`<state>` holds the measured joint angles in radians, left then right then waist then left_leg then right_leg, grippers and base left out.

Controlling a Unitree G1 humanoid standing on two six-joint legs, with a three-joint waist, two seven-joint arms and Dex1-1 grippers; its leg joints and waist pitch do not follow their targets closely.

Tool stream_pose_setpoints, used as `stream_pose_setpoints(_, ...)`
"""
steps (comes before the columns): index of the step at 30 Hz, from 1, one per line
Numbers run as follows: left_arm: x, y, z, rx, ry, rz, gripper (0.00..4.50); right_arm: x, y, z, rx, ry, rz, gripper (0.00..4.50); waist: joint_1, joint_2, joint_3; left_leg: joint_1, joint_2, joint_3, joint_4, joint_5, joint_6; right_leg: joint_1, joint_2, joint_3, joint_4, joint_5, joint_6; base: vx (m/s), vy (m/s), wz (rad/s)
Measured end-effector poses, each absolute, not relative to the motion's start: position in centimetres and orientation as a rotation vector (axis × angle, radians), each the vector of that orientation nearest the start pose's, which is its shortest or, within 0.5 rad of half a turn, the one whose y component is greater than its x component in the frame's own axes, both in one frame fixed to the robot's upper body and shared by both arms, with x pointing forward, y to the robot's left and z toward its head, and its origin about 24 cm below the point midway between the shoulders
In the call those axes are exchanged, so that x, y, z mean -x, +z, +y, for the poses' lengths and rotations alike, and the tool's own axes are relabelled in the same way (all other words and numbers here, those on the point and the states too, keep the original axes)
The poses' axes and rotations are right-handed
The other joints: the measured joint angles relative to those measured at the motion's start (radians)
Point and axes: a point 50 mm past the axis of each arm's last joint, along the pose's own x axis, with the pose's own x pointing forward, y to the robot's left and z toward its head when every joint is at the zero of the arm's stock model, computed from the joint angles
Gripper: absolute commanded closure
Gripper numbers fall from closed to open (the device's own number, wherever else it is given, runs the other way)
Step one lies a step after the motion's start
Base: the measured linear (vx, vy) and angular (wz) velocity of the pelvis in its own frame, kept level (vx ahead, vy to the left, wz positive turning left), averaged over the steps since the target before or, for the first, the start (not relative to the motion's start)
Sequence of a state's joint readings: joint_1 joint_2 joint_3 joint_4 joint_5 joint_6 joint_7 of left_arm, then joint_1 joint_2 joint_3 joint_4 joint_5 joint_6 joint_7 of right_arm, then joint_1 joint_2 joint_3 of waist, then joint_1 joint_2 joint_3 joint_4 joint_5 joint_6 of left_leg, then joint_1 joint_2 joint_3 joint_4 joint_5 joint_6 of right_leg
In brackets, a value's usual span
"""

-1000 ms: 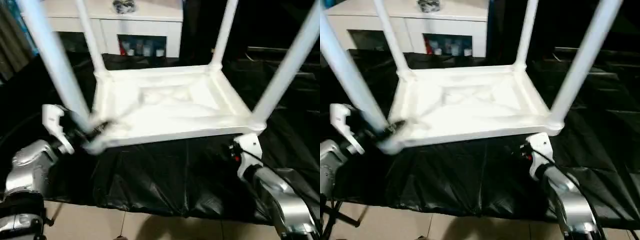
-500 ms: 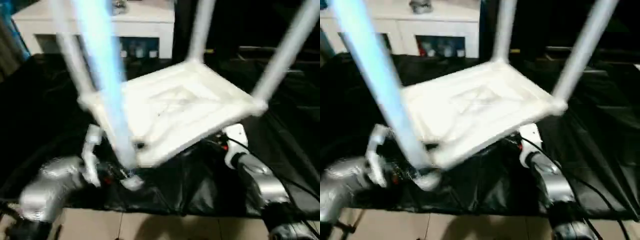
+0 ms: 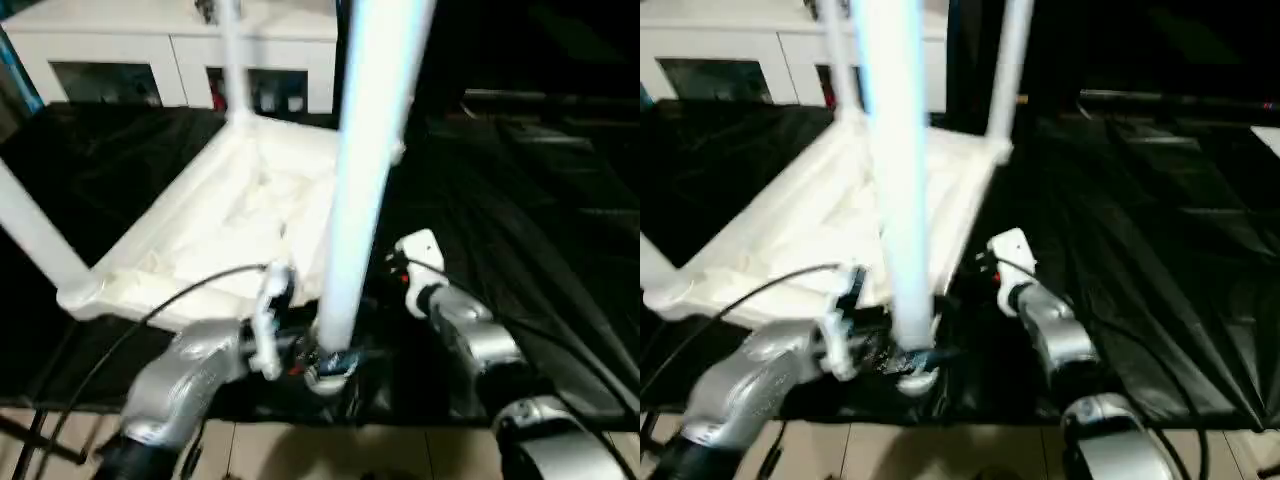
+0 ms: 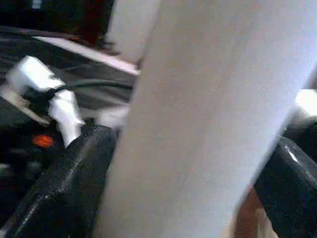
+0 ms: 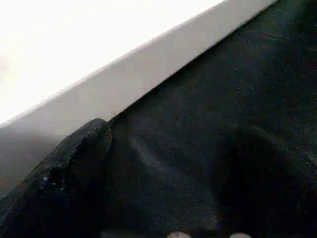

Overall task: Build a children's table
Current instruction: Rotate table base

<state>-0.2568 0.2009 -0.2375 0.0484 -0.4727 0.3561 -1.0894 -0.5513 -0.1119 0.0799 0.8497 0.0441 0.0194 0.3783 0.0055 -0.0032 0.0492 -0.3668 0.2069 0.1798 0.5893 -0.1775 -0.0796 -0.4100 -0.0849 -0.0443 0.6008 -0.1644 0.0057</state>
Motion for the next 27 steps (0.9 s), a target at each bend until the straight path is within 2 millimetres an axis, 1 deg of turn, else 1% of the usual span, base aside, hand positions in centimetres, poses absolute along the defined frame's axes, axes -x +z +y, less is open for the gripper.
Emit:
stream_pose_setpoints(4,-26.6,7.4,5.5,0.274,-1.387,0.085,0.04,-33.2,0.2,-12.6,0.058,0.476,0.351,0.00,0.004,0.000,0.000,0.000,0.000,0.000,0.000,0.000,0.000,0.000,0.000,0.000,0.000,0.000,0.000,0.000,0.000,0.00)
stream_pose_setpoints(7,-27.3,7.5,4.1,0.263,-1.364,0.062,0.04,-33.0,0.1,-13.3,0.050,0.489,0.337,0.00,0.004,0.001,0.000,-0.001,0.000,0.000,0.000,0.000,0.000,0.000,0.000,0.000,0.000,0.000,0.000,0.000,0.000,0.00)
stream_pose_setpoints(9,-28.0,7.5,2.9,0.256,-1.321,0.047,0.04,-32.7,-0.1,-14.2,0.048,0.461,0.332,0.00,0.009,0.001,0.000,-0.001,0.000,0.000,0.000,0.000,0.000,0.000,0.000,-0.001,0.000,0.000,0.000,0.000,0.000,0.00)
stream_pose_setpoints(12,-28.9,7.6,2.1,0.229,-1.263,0.025,0.04,-32.4,-0.1,-15.1,0.038,0.436,0.319,0.00,0.013,0.001,0.000,-0.001,0.000,0.000,0.000,0.000,0.000,0.000,0.000,-0.001,0.000,0.000,0.000,0.000,0.000,0.00)
stream_pose_setpoints(14,-29.3,7.7,1.8,0.209,-1.234,0.013,0.04,-32.1,0.0,-15.9,0.053,0.430,0.309,0.00,0.021,0.002,0.000,0.000,0.000,0.000,0.000,0.000,0.001,0.000,0.000,-0.001,0.000,0.000,0.000,0.000,0.000,0.00)
stream_pose_setpoints(16,-29.4,7.6,2.1,0.181,-1.226,0.005,0.04,-31.5,0.2,-17.3,0.083,0.435,0.306,0.00,0.029,0.002,0.000,-0.001,0.000,0.000,0.000,0.000,0.001,0.000,0.000,-0.001,0.000,0.000,0.000,0.000,0.000,0.00)
stream_pose_setpoints(18,-29.5,7.5,2.5,0.148,-1.233,0.001,0.04,-31.1,0.5,-18.5,0.112,0.441,0.304,0.00,0.031,0.001,0.000,-0.001,0.000,0.000,0.000,0.000,0.001,0.000,0.000,-0.001,0.000,0.000,0.000,0.000,0.000,0.00)
stream_pose_setpoints(20,-29.4,7.0,3.4,0.088,-1.266,0.028,0.04,-30.5,0.9,-19.6,0.146,0.481,0.305,0.00,0.029,0.002,0.000,-0.001,0.000,0.000,0.000,0.000,0.001,0.000,0.000,-0.001,0.000,0.000,0.000,0.000,0.000,0.00)
stream_pose_setpoints(24,-29.1,5.3,6.3,-0.006,-1.338,0.131,0.04,-29.0,1.9,-21.7,0.219,0.570,0.315,0.00,0.029,0.002,0.000,-0.001,0.001,0.000,-0.001,0.000,0.001,0.000,0.001,-0.001,0.000,-0.001,0.001,0.000,0.000,0.00)
stream_pose_setpoints(25,-28.8,4.8,7.4,-0.034,-1.372,0.173,0.04,-28.2,2.6,-22.3,0.246,0.624,0.317,0.00,0.031,0.002,0.000,0.000,0.000,-0.001,-0.001,0.000,0.001,0.000,0.000,-0.001,-0.001,-0.002,0.003,0.000,0.000,0.00)
stream_pose_setpoints(27,-28.5,4.1,8.8,-0.056,-1.393,0.231,0.04,-27.9,3.6,-22.8,0.278,0.675,0.311,0.00,0.030,0.002,0.000,0.000,0.000,-0.002,-0.001,0.000,0.001,0.000,0.000,0.000,-0.001,-0.001,0.001,0.000,0.000,0.00)
